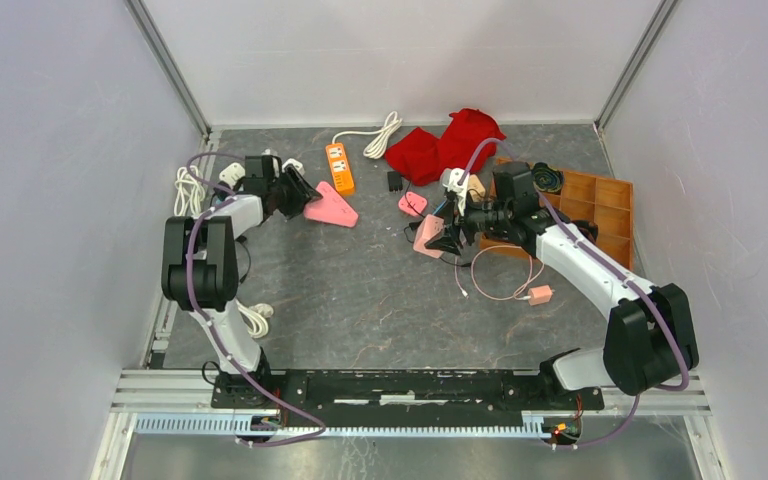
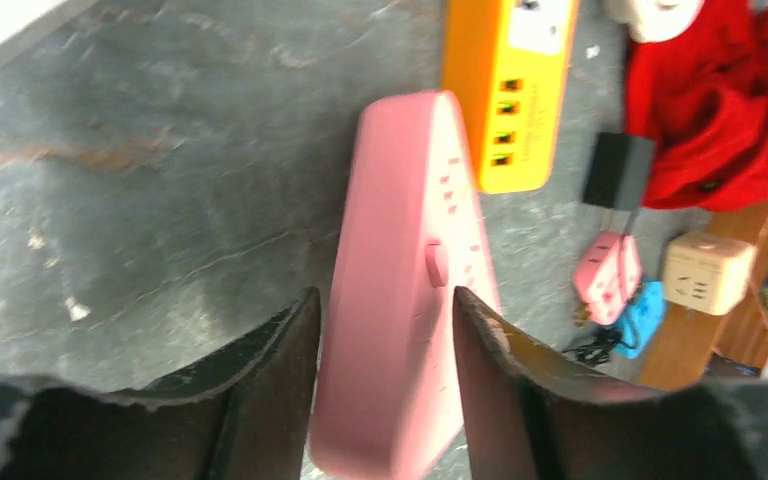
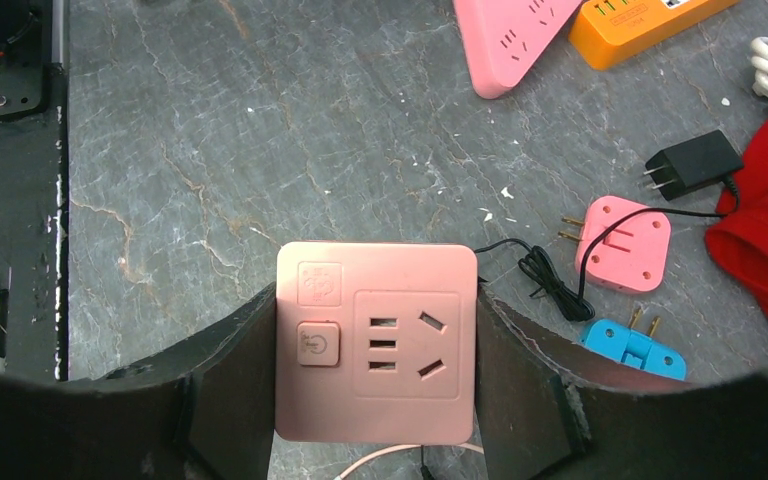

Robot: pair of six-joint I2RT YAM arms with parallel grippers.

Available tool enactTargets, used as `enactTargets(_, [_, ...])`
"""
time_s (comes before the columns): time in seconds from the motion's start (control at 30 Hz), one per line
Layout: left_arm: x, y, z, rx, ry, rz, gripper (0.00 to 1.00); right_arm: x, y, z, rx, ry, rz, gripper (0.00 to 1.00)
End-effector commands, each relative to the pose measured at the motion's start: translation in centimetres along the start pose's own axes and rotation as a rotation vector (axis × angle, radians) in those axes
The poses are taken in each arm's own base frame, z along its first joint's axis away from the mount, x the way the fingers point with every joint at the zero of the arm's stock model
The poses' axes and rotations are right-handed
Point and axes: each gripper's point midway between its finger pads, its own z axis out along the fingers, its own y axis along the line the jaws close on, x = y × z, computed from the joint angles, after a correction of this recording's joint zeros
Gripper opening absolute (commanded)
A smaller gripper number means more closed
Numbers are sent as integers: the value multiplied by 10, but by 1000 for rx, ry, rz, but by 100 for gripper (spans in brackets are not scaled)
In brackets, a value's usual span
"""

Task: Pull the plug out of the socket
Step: Place the plug at the center of the board.

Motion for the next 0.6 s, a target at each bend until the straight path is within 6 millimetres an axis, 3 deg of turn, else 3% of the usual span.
enactTargets(0.0, [2,25,-3,-107,32,87,61,-15,-4,-5,5,-50,-59,0])
enactTargets(0.13, [-11,32,-12,-125,8,93,68,-11,-5,-3,6,-41,-52,0])
enactTargets(0.33, [-33,25,-32,-161,-43,154,74,-5,-11,-3,20,-24,-45,0])
enactTargets(0.43, [-48,14,-53,-165,-112,190,75,-2,-14,-4,31,-15,-44,0])
enactTargets(0.57, [-60,-15,-91,-87,-217,215,75,3,-19,-5,46,-4,-41,0])
